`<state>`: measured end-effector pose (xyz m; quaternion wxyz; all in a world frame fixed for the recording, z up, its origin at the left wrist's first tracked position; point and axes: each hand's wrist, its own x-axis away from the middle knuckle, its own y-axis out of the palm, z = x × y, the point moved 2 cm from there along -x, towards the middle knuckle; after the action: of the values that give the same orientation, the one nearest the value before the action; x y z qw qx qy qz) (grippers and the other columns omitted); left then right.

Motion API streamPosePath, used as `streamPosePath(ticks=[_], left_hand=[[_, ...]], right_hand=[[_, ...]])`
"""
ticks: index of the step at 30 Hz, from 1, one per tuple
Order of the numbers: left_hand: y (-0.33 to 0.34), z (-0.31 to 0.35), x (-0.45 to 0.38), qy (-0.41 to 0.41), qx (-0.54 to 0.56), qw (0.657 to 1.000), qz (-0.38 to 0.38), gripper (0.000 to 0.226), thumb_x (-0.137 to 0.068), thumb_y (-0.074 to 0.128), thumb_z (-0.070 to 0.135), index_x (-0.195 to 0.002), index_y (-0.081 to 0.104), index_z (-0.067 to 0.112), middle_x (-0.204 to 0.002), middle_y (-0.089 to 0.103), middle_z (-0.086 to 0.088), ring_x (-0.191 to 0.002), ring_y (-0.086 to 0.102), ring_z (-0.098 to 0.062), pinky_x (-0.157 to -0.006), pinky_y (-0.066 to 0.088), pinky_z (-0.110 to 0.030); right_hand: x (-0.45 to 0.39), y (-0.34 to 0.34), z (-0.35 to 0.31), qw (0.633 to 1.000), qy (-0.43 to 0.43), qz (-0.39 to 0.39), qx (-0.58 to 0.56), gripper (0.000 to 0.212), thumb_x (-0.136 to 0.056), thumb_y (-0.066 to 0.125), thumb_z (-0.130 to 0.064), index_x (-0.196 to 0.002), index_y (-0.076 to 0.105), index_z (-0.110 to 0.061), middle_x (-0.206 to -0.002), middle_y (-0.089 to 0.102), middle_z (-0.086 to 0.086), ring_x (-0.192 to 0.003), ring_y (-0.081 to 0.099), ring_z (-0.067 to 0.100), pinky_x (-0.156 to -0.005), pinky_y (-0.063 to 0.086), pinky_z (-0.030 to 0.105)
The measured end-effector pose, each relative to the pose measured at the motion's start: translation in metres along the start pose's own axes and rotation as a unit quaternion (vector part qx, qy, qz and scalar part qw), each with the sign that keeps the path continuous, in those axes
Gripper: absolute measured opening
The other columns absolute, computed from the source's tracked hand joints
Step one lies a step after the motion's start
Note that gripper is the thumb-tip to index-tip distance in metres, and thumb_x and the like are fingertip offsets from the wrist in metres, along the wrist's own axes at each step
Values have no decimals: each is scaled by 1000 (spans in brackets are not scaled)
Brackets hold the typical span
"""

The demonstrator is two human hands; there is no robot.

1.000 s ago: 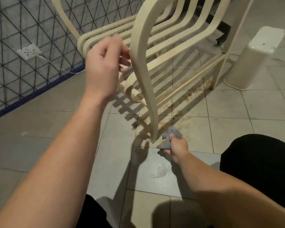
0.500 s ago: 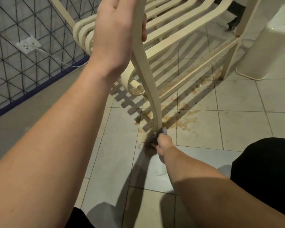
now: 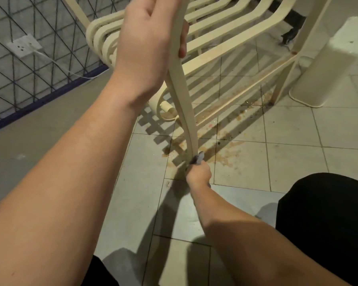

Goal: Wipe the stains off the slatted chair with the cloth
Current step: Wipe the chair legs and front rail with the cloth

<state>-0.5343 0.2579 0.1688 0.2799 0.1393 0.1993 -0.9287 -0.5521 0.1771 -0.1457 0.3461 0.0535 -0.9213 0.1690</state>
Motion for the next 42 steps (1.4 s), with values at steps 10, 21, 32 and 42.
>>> streamPosePath(ticks=[10,21,32,42], left_hand=[[-2,-4,0,71,19,997,-21,41,-107,34,20,-117,52,-15,-75,48,-16,-64,51,-20,-58,43,-28],[-11,7,0,65,-9,997,-27,19,-105,53,25,-103,60,7,-78,53,-16,-63,53,-21,-56,50,-34],[-92,-19,-1,13,-5,1000,4,24,-105,51,29,-110,61,7,-73,55,6,-69,50,-20,-61,46,-36],[-99,-28,7,39,3,998,41,20,-107,47,24,-116,62,15,-75,47,-1,-68,48,-14,-57,44,-29]], right_hand=[[37,-7,-27,994,-104,23,-21,29,-99,42,-6,-124,56,-5,-113,63,18,-89,50,23,-78,34,28],[81,-26,-58,976,-214,-25,-10,49,-100,36,-2,-142,51,-20,-105,59,1,-91,54,19,-77,40,23],[102,7,-68,933,-305,-189,34,13,-102,49,-34,-92,55,-29,-71,52,-12,-65,47,5,-61,47,23],[79,-61,-130,897,-432,-92,-17,22,-102,50,-29,-113,66,-20,-95,70,-5,-91,64,10,-74,52,26]])
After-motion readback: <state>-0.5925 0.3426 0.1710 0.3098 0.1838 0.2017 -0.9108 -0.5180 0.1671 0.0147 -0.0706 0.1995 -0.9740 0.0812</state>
